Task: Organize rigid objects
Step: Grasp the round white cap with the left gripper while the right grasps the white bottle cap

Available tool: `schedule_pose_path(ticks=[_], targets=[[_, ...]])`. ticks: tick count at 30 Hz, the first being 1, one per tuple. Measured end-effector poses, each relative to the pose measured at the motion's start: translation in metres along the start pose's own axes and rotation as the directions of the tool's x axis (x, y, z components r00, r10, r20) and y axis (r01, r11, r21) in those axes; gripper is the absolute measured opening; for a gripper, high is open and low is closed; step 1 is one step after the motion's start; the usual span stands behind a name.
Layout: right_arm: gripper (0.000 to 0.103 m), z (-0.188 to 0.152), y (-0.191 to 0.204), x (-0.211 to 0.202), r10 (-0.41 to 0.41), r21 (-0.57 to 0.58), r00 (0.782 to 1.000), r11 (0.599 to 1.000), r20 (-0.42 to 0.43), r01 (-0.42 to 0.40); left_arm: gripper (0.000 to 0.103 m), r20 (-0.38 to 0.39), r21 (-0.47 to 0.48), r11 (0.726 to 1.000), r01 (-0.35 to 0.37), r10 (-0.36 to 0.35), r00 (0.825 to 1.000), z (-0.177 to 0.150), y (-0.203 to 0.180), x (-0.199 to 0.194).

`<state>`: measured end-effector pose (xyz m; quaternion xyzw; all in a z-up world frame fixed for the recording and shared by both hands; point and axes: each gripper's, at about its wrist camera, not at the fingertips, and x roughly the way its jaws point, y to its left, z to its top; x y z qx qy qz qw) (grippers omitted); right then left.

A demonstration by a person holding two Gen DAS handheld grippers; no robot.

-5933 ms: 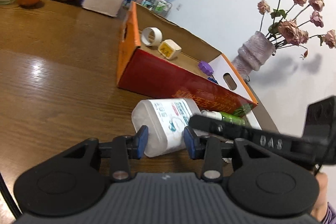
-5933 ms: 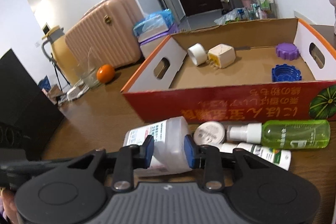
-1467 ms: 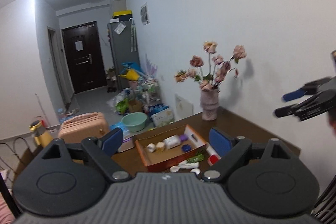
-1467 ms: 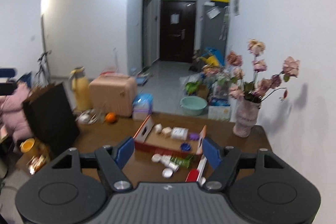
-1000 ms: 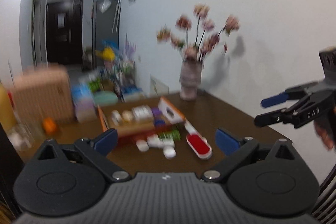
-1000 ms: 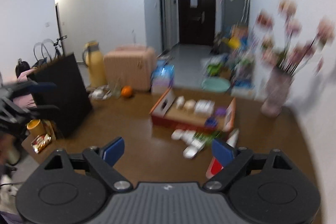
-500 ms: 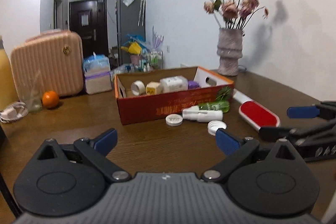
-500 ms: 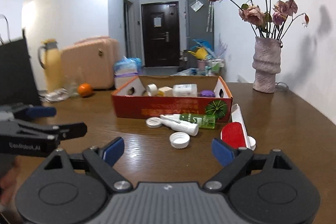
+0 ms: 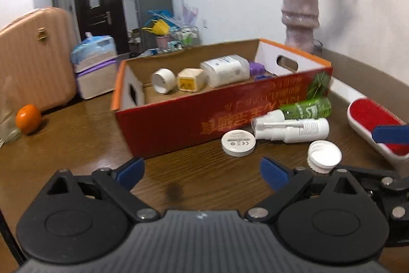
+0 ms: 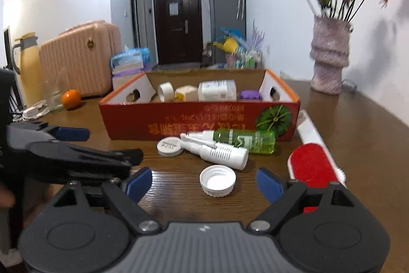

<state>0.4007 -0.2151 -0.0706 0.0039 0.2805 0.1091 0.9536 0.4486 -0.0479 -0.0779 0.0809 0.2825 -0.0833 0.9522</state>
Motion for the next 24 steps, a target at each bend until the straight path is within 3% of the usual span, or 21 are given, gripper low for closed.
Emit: schedule_pose_path(ticks=[2, 4, 9, 11, 12, 19, 24], targets=[[0.074, 0.002, -0.003, 0.014, -0.021, -0.016, 0.999, 1.000, -0.036, 0.020, 0.096, -0.027, 0.006, 1.000, 0.019, -0.019, 0.999, 0.001, -0.001, 0.016], [0.069, 0.003, -0.010, 0.025, -0.034, -0.007, 0.998, 0.999, -0.059, 0.034, 0.085, -0.054, 0.008, 0.999, 0.035, -0.035, 0.998, 0.003, -0.002, 0.028], [0.056, 0.005, -0.021, 0.048, -0.009, 0.005, 0.993, 1.000, -0.116, 0.009, 0.077, -0.089, -0.027, 0.994, 0.110, -0.112, 0.990, 0.014, 0.001, 0.055], [0.043, 0.006, -0.023, 0.053, -0.019, 0.003, 0.992, 1.000, -0.123, 0.020, 0.076, -0.089, -0.010, 0.993, 0.121, -0.121, 0.989, 0.017, -0.002, 0.060], [0.040, 0.006, -0.024, 0.055, -0.024, 0.006, 0.992, 1.000, -0.123, 0.024, 0.071, -0.088, 0.001, 0.992, 0.129, -0.129, 0.988, 0.019, -0.004, 0.061], [0.039, 0.004, -0.029, 0.057, -0.012, 0.023, 0.994, 1.000, -0.104, 0.015, 0.041, -0.063, 0.030, 0.981, 0.190, -0.188, 0.980, 0.019, -0.016, 0.058], [0.039, 0.004, -0.030, 0.054, -0.005, 0.036, 0.995, 0.999, -0.095, 0.008, 0.040, -0.062, 0.027, 0.987, 0.161, -0.159, 0.985, 0.018, -0.017, 0.053]])
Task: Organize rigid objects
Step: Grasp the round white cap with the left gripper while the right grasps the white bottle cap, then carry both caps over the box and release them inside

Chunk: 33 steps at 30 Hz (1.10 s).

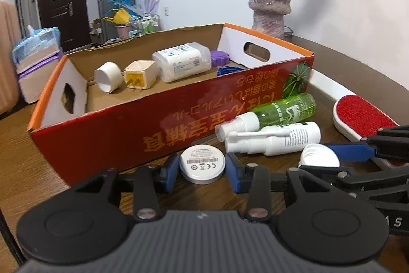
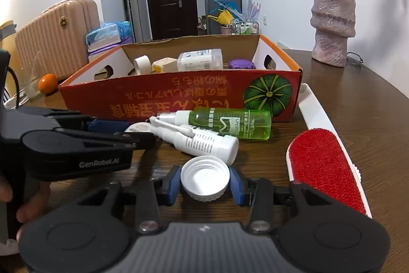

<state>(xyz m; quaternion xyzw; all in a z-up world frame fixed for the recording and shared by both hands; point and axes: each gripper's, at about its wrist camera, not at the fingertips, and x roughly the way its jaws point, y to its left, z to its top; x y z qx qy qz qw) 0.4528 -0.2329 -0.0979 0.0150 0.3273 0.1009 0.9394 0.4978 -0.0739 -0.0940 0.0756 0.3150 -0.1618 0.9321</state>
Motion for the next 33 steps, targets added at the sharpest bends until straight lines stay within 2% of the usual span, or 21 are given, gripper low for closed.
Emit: schedule_pose_path(ticks=[4, 9, 13, 15, 18, 21, 24, 28, 33], targets=[[0.039, 0.000, 0.000, -0.014, 0.006, 0.015, 1.000, 1.000, 0.031, -0.006, 0.040, 0.035, -0.021, 1.000, -0.020, 0.021, 0.999, -0.005, -0.001, -0.027], [0.039, 0.000, 0.015, -0.055, 0.006, -0.039, 0.995, 0.999, 0.100, -0.002, 0.040, 0.113, -0.050, 0.997, -0.063, 0.068, 0.991, -0.009, -0.009, -0.094], [0.039, -0.006, 0.027, -0.106, 0.028, -0.077, 0.982, 0.997, 0.187, -0.014, 0.040, 0.198, -0.092, 0.993, -0.077, 0.094, 0.976, -0.022, -0.020, -0.161], [0.039, -0.013, 0.034, -0.133, 0.042, -0.095, 0.975, 0.995, 0.217, -0.022, 0.040, 0.246, -0.106, 0.990, -0.089, 0.113, 0.963, -0.038, -0.030, -0.194], [0.039, -0.029, 0.045, -0.169, 0.051, -0.093, 0.968, 0.995, 0.247, -0.029, 0.040, 0.282, -0.131, 0.981, -0.145, 0.177, 0.943, -0.063, -0.046, -0.230], [0.039, -0.048, 0.051, -0.196, 0.078, -0.069, 0.958, 0.996, 0.276, -0.061, 0.040, 0.323, -0.193, 0.971, -0.140, 0.198, 0.925, -0.090, -0.053, -0.263], [0.040, -0.061, 0.059, -0.211, 0.122, -0.066, 0.954, 0.992, 0.275, -0.107, 0.040, 0.330, -0.239, 0.962, -0.130, 0.207, 0.921, -0.102, -0.053, -0.280], [0.040, -0.066, 0.067, -0.221, 0.108, -0.097, 0.956, 0.992, 0.273, -0.084, 0.040, 0.362, -0.251, 0.957, -0.147, 0.234, 0.902, -0.103, -0.052, -0.292], [0.040, -0.064, 0.062, -0.222, 0.100, -0.069, 0.952, 0.994, 0.291, -0.084, 0.040, 0.363, -0.220, 0.963, -0.153, 0.227, 0.904, -0.096, -0.051, -0.290]])
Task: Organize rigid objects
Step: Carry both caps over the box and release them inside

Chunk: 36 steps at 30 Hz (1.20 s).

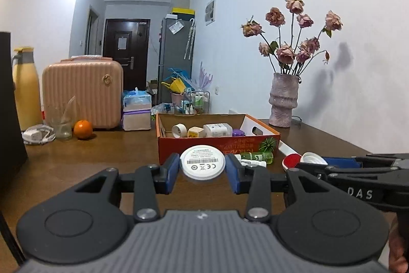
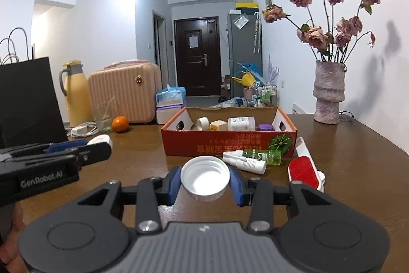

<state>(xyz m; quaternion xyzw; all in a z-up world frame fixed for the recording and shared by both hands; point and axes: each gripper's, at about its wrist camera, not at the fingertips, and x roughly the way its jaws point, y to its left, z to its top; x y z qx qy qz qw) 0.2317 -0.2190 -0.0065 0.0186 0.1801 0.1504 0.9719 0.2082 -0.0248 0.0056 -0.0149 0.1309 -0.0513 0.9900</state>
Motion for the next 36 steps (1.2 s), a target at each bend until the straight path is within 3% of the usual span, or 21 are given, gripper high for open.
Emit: schedule_pose_path(ticks=[4, 7, 9, 13, 18, 21, 25, 29, 32, 36], targets=[[0.040, 0.006, -0.012, 0.012, 0.028, 0.044, 1.000, 0.999, -0.008, -0.028, 0.040, 0.002, -0.003, 1.000, 0.006, -0.006, 1.000, 0.007, 0.004, 0.011], [0.040, 0.022, -0.018, 0.022, 0.062, 0.028, 0.998, 0.998, 0.005, -0.062, 0.040, -0.016, -0.008, 0.998, 0.067, -0.067, 0.998, 0.021, 0.009, 0.026], [0.040, 0.039, -0.023, 0.030, 0.098, 0.013, 0.995, 0.995, 0.014, -0.098, 0.040, -0.036, 0.001, 0.991, 0.130, -0.130, 0.991, 0.034, 0.014, 0.040], [0.040, 0.088, -0.033, 0.055, 0.158, -0.044, 0.987, 0.987, 0.041, -0.156, 0.040, -0.089, 0.010, 0.986, 0.165, -0.163, 0.983, 0.068, 0.024, 0.082], [0.039, 0.155, -0.046, 0.135, 0.219, -0.019, 0.976, 0.975, -0.016, -0.219, 0.040, -0.138, -0.024, 0.990, 0.142, -0.144, 0.980, 0.111, 0.042, 0.163], [0.039, 0.176, -0.055, 0.205, 0.254, 0.074, 0.961, 0.966, -0.105, -0.247, 0.040, -0.192, -0.113, 0.986, 0.120, -0.141, 0.971, 0.117, 0.061, 0.223], [0.039, 0.176, -0.057, 0.303, 0.229, 0.139, 0.945, 0.970, -0.235, -0.201, 0.040, -0.294, -0.233, 0.972, 0.040, -0.109, 0.950, 0.098, 0.086, 0.297], [0.039, 0.157, -0.058, 0.380, 0.216, 0.210, 0.914, 0.966, -0.342, -0.150, 0.040, -0.404, -0.199, 0.980, -0.013, -0.070, 0.912, 0.072, 0.091, 0.354], [0.040, 0.142, -0.051, 0.411, 0.198, 0.210, 0.905, 0.970, -0.377, -0.125, 0.041, -0.423, -0.158, 0.987, -0.031, -0.039, 0.905, 0.062, 0.088, 0.370], [0.046, 0.130, -0.042, 0.430, 0.220, 0.207, 0.896, 0.967, -0.386, -0.148, 0.052, -0.383, -0.165, 0.986, 0.002, -0.066, 0.922, 0.057, 0.090, 0.373]])
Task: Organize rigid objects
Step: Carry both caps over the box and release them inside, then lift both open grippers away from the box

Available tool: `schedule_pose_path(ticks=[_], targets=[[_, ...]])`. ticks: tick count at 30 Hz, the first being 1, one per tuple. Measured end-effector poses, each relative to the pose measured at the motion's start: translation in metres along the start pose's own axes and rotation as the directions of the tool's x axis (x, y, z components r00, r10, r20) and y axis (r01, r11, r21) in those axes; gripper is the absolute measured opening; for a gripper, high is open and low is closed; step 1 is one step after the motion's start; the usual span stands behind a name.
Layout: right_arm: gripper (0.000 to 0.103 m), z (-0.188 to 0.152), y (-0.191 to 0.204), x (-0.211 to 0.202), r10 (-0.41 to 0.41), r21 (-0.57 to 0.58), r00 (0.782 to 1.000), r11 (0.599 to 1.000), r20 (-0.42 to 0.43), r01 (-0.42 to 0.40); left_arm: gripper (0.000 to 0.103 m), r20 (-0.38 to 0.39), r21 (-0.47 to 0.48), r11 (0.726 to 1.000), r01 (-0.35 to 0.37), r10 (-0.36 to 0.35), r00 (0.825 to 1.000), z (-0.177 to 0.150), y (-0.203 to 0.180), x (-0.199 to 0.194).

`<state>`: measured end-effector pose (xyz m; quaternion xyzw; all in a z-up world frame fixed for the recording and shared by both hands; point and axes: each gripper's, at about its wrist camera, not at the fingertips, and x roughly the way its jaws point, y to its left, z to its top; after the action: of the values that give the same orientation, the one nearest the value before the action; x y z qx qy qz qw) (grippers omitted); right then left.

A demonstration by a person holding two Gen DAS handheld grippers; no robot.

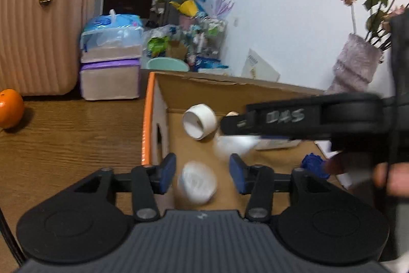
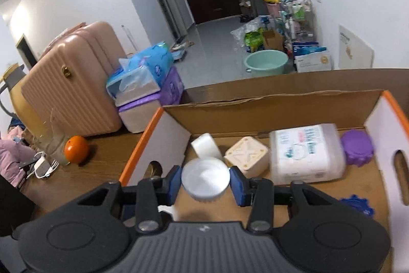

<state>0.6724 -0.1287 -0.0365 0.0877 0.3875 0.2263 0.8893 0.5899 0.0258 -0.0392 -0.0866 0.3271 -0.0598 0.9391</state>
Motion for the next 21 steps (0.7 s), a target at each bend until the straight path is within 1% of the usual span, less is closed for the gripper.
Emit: schedule_pose_path(ticks=[1, 2, 5, 6, 7, 9, 11, 13, 15, 16, 18, 19, 21], targets=[[0.051, -0.001, 0.000, 0.003, -0.007, -0.001, 1.000, 1.000, 0.003, 0.007, 0.052, 0.000, 0.017, 1.000, 0.003, -0.003, 1.000, -0.001, -0.001, -0.001], [0.052, -0.001, -0.001, 0.005, -0.021, 0.001, 1.000, 1.000, 0.010, 0.021, 0.052, 0.001, 0.028, 1.000, 0.004, -0.004, 1.000, -0.002, -0.001, -0.002], [0.052, -0.002, -0.004, 0.001, -0.028, 0.017, 0.999, 0.999, 0.025, 0.028, 0.053, 0.021, 0.022, 1.000, -0.003, 0.003, 1.000, 0.001, 0.000, -0.013], [0.052, -0.001, -0.005, -0.004, -0.027, 0.026, 0.999, 0.999, 0.031, 0.026, 0.056, 0.035, 0.017, 1.000, -0.009, 0.009, 0.999, 0.002, 0.001, -0.017], [0.052, -0.001, -0.005, -0.013, -0.029, 0.025, 0.999, 0.999, 0.036, 0.029, 0.061, 0.048, 0.011, 1.000, -0.013, 0.012, 0.999, 0.004, 0.002, -0.023], [0.055, -0.001, -0.006, -0.033, -0.045, 0.003, 0.998, 0.999, 0.045, 0.045, 0.067, 0.061, 0.000, 1.000, -0.025, 0.025, 0.998, 0.006, 0.003, -0.037], [0.064, -0.005, -0.006, -0.063, -0.070, -0.028, 0.995, 0.997, 0.071, 0.073, 0.072, 0.072, 0.024, 0.999, -0.046, 0.045, 0.996, 0.007, 0.000, -0.053], [0.068, -0.013, -0.009, -0.094, -0.101, -0.042, 0.990, 0.994, 0.100, 0.106, 0.088, 0.122, 0.053, 0.994, -0.094, 0.087, 0.989, 0.004, -0.006, -0.078], [0.072, -0.022, -0.013, -0.122, -0.114, -0.045, 0.986, 0.992, 0.123, 0.121, 0.093, 0.208, 0.080, 0.986, -0.148, 0.129, 0.970, -0.005, -0.015, -0.108], [0.073, -0.028, -0.015, -0.136, -0.118, -0.042, 0.984, 0.991, 0.135, 0.125, 0.096, 0.251, 0.103, 0.979, -0.177, 0.146, 0.957, -0.010, -0.020, -0.123], [0.073, -0.042, -0.017, -0.166, -0.130, -0.044, 0.976, 0.989, 0.176, 0.140, 0.097, 0.338, 0.129, 0.962, -0.241, 0.186, 0.923, -0.024, -0.030, -0.152], [0.073, -0.053, -0.016, -0.183, -0.147, -0.054, 0.965, 0.985, 0.219, 0.163, 0.100, 0.386, 0.128, 0.957, -0.259, 0.192, 0.902, -0.033, -0.035, -0.168], [0.078, -0.075, -0.013, -0.214, -0.187, -0.074, 0.932, 0.973, 0.310, 0.219, 0.103, 0.460, 0.114, 0.957, -0.269, 0.189, 0.867, -0.053, -0.042, -0.197]])
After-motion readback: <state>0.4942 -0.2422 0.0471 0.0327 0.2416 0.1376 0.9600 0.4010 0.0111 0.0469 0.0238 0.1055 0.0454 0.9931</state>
